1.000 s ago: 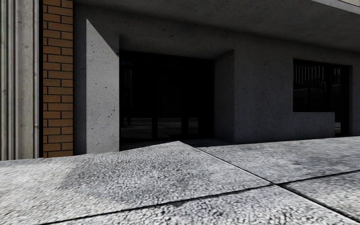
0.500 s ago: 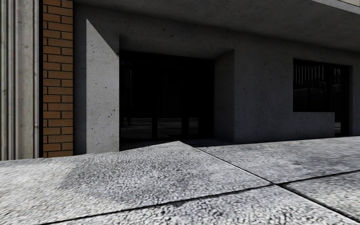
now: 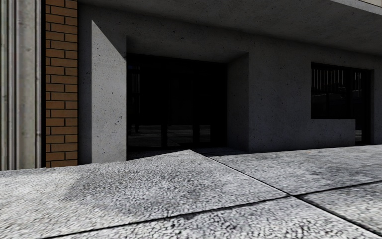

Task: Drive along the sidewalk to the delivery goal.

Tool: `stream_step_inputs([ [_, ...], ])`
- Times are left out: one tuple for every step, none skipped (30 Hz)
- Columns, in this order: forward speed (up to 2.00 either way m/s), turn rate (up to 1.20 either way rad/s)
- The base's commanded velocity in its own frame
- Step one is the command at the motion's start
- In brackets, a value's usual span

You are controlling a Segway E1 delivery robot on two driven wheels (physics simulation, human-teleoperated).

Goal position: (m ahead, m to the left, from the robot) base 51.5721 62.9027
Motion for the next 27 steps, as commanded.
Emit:
stream_step_inputs([
  [0.07,0.00],
  [0.25,0.00],
  [0.32,0.00],
  [0.36,0.00],
  [0.36,0.00],
  [0.40,0.02],
  [0.41,0.15],
  [0.42,0.22],
  [0.42,0.22],
  [0.42,0.28],
  [0.42,0.31],
  [0.45,0.43],
  [0.52,0.52],
  [0.52,0.52],
  [0.57,0.54],
  [0.60,0.55],
  [0.61,0.55],
  [0.62,0.55],
  [0.62,0.55],
  [0.62,0.55],
  [0.62,0.55],
  [0.62,0.55],
  [0.62,0.55],
  [0.62,0.55],
  [0.62,0.55],
  [0.63,0.55],
  [0.64,0.55],
])
